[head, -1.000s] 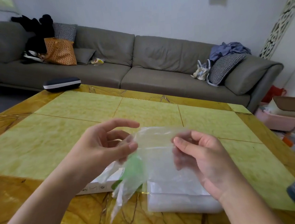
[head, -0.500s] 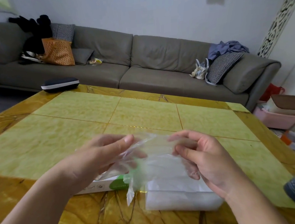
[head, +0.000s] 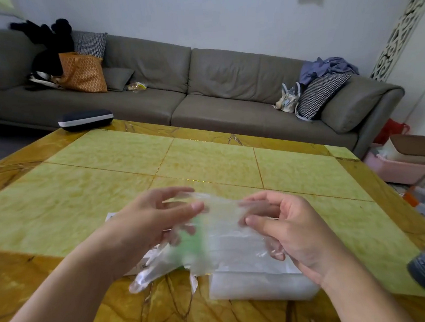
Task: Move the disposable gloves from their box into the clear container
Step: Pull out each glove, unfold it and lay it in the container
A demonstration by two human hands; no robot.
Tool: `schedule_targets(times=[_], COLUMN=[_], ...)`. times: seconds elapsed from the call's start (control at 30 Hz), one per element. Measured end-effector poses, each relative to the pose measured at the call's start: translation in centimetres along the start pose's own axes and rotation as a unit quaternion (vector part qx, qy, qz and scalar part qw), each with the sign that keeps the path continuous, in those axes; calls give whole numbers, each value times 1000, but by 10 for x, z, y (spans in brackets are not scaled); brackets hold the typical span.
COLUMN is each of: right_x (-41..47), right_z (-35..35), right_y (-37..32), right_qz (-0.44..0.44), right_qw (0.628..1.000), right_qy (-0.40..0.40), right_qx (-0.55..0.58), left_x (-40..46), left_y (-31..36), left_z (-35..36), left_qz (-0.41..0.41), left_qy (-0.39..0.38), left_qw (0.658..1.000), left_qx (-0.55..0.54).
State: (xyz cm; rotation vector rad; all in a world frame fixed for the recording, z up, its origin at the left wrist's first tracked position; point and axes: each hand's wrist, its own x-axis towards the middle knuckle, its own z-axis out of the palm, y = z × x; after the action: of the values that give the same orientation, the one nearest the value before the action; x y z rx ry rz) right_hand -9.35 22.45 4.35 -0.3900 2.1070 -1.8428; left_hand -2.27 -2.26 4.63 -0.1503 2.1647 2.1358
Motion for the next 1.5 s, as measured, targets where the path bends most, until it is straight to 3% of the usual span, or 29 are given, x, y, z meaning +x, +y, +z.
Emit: schedule_targets(times=[0.1, 0.2, 0.3, 0.37, 0.43, 0.47, 0.53, 0.6, 0.73, 0.93, 1.17, 1.5], right_x=[2, 5, 6, 6, 7, 7, 7, 7, 7, 9, 9, 10], right_z=[-3, -8, -8, -7, -7, -8, -8, -6, -6, -18, -23, -30], right_y=[1, 4, 4, 2, 1, 0, 1, 1, 4, 6, 10, 12], right_qz=[-10, -23, -37, -27, -2, 7, 18, 15, 0, -19, -43, -40], right_qw=[999, 995, 991, 987, 974, 968, 962, 964, 970, 973, 979, 978], right_qy=[41, 102, 132, 143, 156, 162, 165, 167, 179, 200, 183, 189], right_qx=[9, -1, 1, 67, 162, 193, 217, 208, 167, 113, 79, 74], left_x=[2, 4, 7, 8, 10, 11, 7, 1, 1, 5, -2, -6], left_y=[-1, -3, -5, -4, -8, -9, -10, -8, -8, -5, -3, 3], left_z=[-2, -10, -12, -11, -10, -8, 2, 15, 32, 29, 31, 42], left_qz=[-41, -26, 35, 72, 96, 95, 78, 53, 41, 38, 18, 55], left_qy=[1, 23, 43, -11, -60, -69, -75, -82, 13, 52, -71, -21], left_qw=[996, 997, 993, 966, 936, 941, 978, 993, 995, 985, 997, 997], left_qx=[80, 64, -100, -249, -333, -317, -178, -66, -92, -160, -4, 45])
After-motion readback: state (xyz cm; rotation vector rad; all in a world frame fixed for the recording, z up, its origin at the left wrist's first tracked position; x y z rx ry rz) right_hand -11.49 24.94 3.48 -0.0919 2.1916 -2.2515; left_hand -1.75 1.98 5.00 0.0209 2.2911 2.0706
